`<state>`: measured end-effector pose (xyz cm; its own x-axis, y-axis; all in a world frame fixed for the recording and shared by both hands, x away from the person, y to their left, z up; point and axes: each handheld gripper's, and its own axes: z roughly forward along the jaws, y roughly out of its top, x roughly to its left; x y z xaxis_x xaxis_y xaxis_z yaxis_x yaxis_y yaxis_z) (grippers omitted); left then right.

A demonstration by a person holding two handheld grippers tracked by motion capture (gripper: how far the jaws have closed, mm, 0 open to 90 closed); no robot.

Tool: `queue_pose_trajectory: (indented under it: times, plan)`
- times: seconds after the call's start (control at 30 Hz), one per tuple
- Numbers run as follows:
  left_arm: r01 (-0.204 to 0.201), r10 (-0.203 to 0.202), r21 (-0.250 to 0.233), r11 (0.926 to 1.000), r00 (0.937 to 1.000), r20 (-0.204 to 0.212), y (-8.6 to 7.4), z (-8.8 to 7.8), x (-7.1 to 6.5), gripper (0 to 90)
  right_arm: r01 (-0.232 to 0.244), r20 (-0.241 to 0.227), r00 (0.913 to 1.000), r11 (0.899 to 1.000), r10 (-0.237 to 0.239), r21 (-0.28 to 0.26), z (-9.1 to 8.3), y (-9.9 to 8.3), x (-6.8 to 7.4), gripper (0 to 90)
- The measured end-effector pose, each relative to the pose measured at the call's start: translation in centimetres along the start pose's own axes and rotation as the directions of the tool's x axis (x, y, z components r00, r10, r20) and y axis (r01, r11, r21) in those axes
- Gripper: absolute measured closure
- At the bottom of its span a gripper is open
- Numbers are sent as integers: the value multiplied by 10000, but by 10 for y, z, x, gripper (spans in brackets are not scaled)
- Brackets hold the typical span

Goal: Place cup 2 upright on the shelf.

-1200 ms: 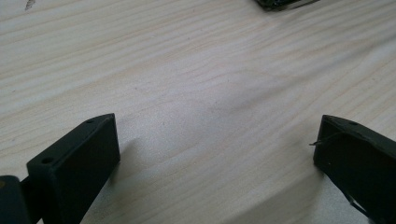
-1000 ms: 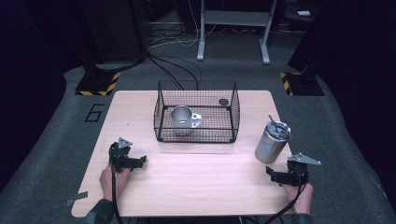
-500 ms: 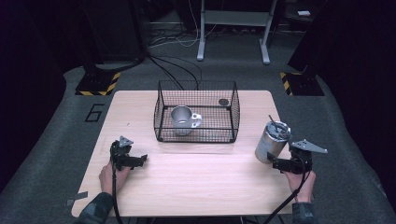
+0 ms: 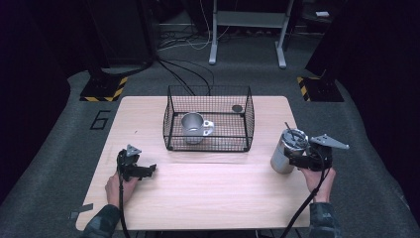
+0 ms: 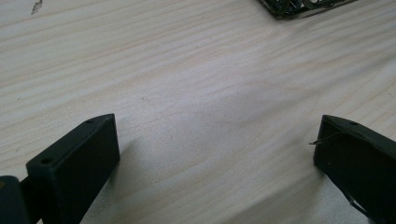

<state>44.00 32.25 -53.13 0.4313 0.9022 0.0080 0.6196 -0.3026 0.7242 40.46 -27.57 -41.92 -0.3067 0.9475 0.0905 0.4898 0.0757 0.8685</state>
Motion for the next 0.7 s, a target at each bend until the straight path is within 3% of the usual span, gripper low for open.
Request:
queue_pose_trajectory:
  times: [0.2, 0.43, 0.7]
  plan:
    - [4, -4, -1, 10000, 10000, -1, 0, 0, 0, 3, 163, 97, 9998, 9998, -162, -103, 7, 5, 0, 0]
    - [-9, 9, 6, 10000, 10000, -3, 0, 0, 0, 3, 16, -69, 10000, 9996, -18, -296, 16, 5, 0, 0]
    - [13, -13, -10, 10000, 10000, -5, 0, 0, 0, 3, 26, 113, 9999, 9988, -20, -498, 22, 6, 1, 11]
